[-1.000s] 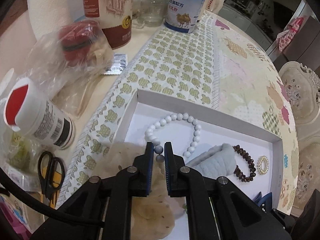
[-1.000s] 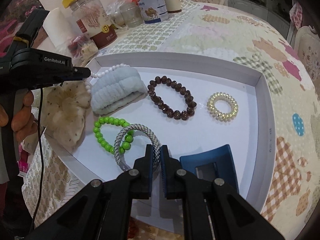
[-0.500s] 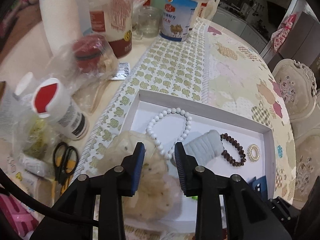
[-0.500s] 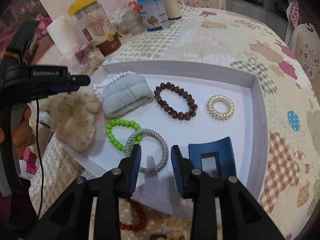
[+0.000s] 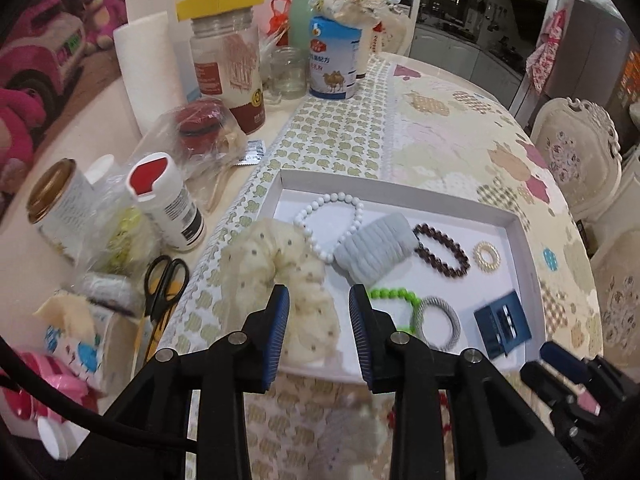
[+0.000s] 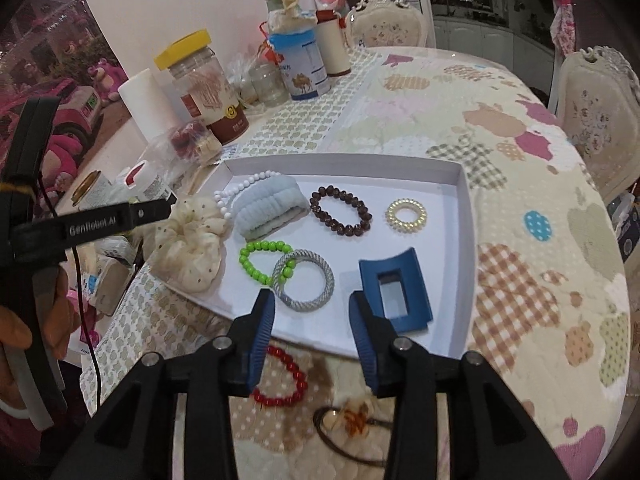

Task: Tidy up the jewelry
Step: 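Release the grey band with the right tool while the left releases the pearl bracelet, then grasp the black hair tie with the right tool while the left grasps the red bracelet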

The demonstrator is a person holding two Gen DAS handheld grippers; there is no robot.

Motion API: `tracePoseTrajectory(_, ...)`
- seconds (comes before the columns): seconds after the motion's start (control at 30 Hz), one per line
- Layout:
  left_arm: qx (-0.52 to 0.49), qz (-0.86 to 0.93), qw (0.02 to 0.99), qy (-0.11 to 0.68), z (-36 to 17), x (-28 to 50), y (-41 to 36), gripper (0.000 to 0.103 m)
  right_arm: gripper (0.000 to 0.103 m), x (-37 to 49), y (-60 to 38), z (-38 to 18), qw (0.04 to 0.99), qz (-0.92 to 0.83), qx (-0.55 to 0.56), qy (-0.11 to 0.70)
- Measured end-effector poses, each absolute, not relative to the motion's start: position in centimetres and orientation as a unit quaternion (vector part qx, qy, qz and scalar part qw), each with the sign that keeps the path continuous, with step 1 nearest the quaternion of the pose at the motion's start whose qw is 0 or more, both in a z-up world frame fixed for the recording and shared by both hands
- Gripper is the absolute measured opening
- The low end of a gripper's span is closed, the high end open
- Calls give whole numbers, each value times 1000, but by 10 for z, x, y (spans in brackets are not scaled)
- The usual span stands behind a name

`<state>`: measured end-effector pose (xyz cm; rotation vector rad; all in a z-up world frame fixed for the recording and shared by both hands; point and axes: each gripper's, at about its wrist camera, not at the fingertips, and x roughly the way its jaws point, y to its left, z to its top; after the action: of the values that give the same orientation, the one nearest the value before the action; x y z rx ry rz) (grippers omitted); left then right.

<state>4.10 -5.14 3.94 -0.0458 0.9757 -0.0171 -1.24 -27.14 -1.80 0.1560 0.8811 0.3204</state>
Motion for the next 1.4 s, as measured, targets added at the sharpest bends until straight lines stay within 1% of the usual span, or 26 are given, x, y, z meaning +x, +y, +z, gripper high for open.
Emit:
tracePoseTrajectory(0.13, -21, -9, 886, 462, 43, 16, -60, 30, 41, -32, -279, -12, 894, 146, 77, 416)
tracePoseTrajectory(0.27, -14, -12, 888, 459, 43, -8, -70, 30, 45, -51, -287, -7, 897, 138, 73, 414)
tracePoseTrajectory(0.37, -6, -14, 889, 457, 43, -23, -79, 30, 46, -65, -293, -4, 899, 135, 71, 411)
tracePoseTrajectory(0.73, 11, -19, 896, 444, 48, -62, -99, 30, 47, -104, -315, 6, 904, 127, 63, 402)
tracePoseTrajectory(0.9, 1, -21, 894, 448, 49, -69, -98, 30, 48, -115, -328, 7, 907, 122, 60, 398)
tracePoseTrajectory(1.0, -9, -22, 890, 456, 45, -70, -94, 30, 48, -118, -339, -1, 904, 115, 64, 406)
tracePoseTrajectory(1.23, -50, -51, 861, 503, 18, -64, -85, 30, 48, -116, -352, -33, 890, 108, 68, 438)
tracePoseTrajectory(1.37, -64, -59, 846, 526, 2, -58, -84, 30, 48, -110, -341, -51, 880, 123, 47, 456)
tracePoseTrajectory(1.4, -69, -63, 841, 533, -3, -56, -83, 32, 48, -108, -337, -55, 879, 126, 36, 457)
